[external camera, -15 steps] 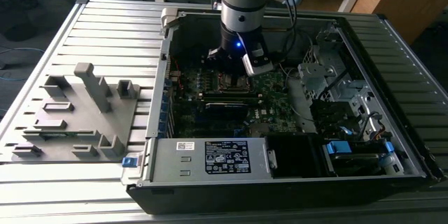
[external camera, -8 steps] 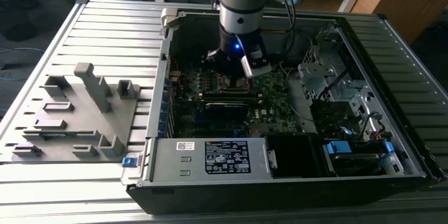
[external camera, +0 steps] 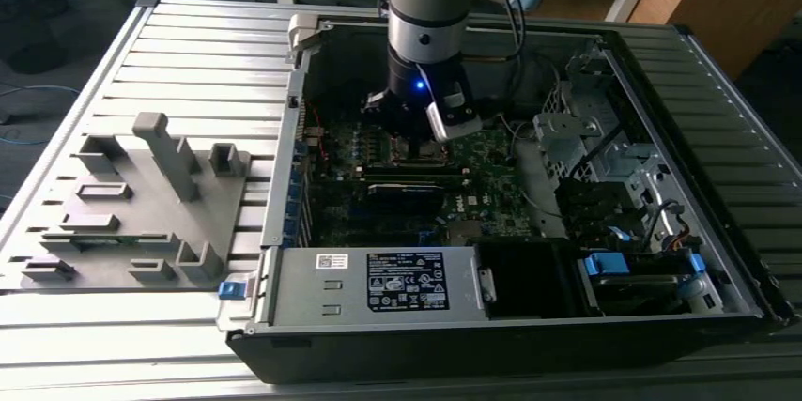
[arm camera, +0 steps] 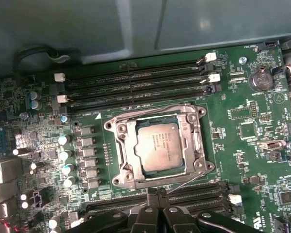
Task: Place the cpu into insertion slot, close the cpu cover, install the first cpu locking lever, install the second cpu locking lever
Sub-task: 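Install the second cpu locking lever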
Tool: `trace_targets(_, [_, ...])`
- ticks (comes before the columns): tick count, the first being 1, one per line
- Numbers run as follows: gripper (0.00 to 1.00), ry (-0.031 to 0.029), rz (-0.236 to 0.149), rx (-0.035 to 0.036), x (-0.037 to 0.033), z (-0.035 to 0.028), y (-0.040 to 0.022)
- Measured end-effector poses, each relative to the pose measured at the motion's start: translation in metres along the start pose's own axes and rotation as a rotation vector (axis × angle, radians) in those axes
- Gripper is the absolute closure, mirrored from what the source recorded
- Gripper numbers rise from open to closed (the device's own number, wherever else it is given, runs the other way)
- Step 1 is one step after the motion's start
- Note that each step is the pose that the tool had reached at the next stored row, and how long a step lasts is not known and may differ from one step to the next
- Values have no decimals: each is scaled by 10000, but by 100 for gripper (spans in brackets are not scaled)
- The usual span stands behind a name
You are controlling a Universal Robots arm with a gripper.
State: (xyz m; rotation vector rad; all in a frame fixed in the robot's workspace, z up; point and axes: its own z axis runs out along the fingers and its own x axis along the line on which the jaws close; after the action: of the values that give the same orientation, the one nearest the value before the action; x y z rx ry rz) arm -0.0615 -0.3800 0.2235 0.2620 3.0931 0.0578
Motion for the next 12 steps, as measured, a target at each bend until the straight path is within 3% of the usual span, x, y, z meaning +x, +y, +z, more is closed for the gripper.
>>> trace_targets(12, [89, 0, 8, 2, 31, 44, -22])
